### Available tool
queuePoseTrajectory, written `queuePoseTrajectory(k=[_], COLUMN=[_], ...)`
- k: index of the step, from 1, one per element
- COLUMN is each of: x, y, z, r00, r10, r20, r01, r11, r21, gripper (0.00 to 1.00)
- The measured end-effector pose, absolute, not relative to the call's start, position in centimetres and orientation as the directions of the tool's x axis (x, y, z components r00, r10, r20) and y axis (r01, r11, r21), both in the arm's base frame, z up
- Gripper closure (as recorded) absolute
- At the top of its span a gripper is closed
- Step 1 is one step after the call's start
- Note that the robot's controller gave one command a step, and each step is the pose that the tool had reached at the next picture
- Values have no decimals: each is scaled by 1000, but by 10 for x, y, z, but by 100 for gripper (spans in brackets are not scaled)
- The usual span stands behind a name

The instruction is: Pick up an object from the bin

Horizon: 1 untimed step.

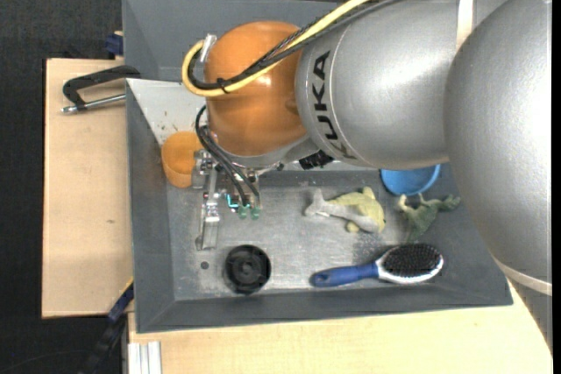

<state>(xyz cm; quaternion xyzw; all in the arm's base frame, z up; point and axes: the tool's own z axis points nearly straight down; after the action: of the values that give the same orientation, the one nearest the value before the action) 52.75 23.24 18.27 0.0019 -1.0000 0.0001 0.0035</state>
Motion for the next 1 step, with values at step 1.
queuePoseTrajectory(k=[1], x=[518], y=[144], z=[173], r00=[-1000], r10=[12], r20=[2], r01=[12], r11=[1000], r21=[-4], gripper=[0])
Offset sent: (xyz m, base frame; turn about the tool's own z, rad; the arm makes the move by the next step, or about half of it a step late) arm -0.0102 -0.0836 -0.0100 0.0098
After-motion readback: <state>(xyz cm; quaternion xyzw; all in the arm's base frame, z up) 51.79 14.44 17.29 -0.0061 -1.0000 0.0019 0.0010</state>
